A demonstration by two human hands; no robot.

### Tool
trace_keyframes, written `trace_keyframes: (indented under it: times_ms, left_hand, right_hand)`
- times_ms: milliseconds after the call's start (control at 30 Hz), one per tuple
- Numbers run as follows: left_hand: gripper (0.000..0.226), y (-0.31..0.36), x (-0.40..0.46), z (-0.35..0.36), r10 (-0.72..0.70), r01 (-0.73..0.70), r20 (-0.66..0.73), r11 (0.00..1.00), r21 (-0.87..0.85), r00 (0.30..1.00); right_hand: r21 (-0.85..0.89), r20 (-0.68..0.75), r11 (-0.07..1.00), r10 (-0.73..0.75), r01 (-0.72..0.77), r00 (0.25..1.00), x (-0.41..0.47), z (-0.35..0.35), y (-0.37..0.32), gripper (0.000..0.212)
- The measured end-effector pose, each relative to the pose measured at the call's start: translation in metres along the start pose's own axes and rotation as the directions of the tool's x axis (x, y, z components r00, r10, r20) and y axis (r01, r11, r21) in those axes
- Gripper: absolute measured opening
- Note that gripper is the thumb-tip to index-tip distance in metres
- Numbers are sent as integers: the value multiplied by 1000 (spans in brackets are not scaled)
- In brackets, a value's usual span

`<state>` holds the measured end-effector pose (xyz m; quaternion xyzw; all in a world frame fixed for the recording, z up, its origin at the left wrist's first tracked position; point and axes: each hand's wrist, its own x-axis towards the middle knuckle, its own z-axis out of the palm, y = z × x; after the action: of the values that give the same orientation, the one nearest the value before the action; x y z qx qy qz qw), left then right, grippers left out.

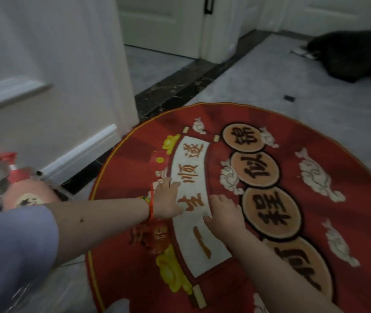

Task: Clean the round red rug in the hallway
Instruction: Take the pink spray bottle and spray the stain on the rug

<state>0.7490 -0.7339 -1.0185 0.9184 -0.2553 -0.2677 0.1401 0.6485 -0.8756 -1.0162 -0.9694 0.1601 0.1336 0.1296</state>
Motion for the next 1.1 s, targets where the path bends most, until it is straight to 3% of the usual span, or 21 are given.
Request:
trace_keyframes:
  times_ms: [133,233,367,567,800,1100]
  left_hand:
    - [89,19,19,23,101,-141,165,957,254,981]
    - [98,32,38,42,163,-225,196,907,356,967]
    - [106,37,60,57,148,-215,206,908,360,967]
    - [109,42,87,59,162,-240,255,917,317,953]
    - [103,65,116,64,233,-272,155,903,333,960]
    - [102,99,149,82,166,-177,60,936,304,984]
  right_hand:
    - [23,101,965,256,-260,961,-8,12,27,66]
    - [99,212,863,468,-495,858,-15,26,39,97]
    - [237,365,687,592,-687,719,-15,56,40,133]
    - [189,323,729,587,-658,743,6,66,52,143]
    - [162,304,808,505,-567,808,45,39,107,143]
    - [62,288,885,427,-461,857,77,20,158,140]
